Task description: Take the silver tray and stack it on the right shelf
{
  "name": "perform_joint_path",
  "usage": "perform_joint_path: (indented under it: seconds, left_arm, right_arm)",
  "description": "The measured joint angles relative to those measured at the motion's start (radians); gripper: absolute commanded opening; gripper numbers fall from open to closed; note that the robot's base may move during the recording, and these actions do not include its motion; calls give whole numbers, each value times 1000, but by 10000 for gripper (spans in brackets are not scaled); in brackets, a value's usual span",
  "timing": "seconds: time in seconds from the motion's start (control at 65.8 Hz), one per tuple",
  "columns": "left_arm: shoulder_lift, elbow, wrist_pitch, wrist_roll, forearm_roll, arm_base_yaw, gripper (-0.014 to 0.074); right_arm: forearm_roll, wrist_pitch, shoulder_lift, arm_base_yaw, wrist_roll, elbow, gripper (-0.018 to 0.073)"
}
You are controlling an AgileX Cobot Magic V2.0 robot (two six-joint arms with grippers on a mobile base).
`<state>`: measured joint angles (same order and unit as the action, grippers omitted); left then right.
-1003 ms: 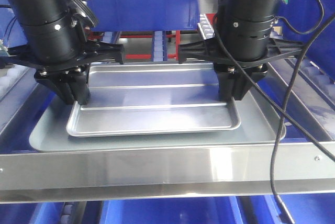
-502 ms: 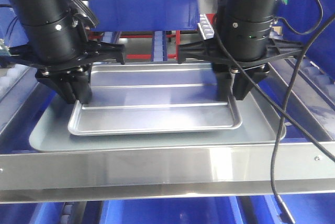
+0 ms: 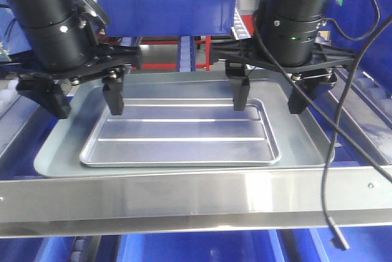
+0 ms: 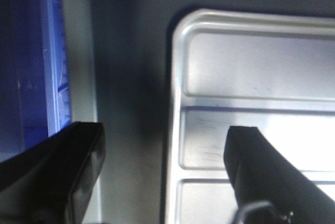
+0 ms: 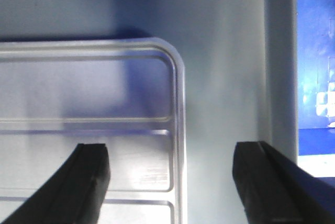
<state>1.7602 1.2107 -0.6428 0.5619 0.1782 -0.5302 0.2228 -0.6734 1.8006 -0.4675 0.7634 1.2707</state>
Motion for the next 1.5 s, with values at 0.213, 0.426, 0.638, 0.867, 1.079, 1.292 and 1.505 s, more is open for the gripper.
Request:
perform_joint_path:
  seconds: [0.213,0.426,0.638,0.867,1.079,1.292,1.505]
  left_arm:
    - [0,0,-17,-2,0,2,-68]
    - [0,2,-27,-2,2,5,-81]
    - [-44,-16,-61,-2,2,5,-82]
    - [-217,-152,113,-2,7,-12,-82]
    - [-423,-367,324,-2,101,-71,-81]
    - [-677,-614,566,-2,133,-90,-81]
    - [-970,-797,735,-2,224,-90,-82]
  right_arm:
    - [0,3,0,0,0,0,66]
    - [0,28,0,0,0,1,50]
    - [0,47,-51,-17,-62,1,50]
    - [0,159,-200,-84,-238,-95,50]
    - [2,338,-391,-96,-258,-300,50]
    - [31,529,-664,-96,-262,-555,50]
    - [65,569,-983,-96,-262,-751,50]
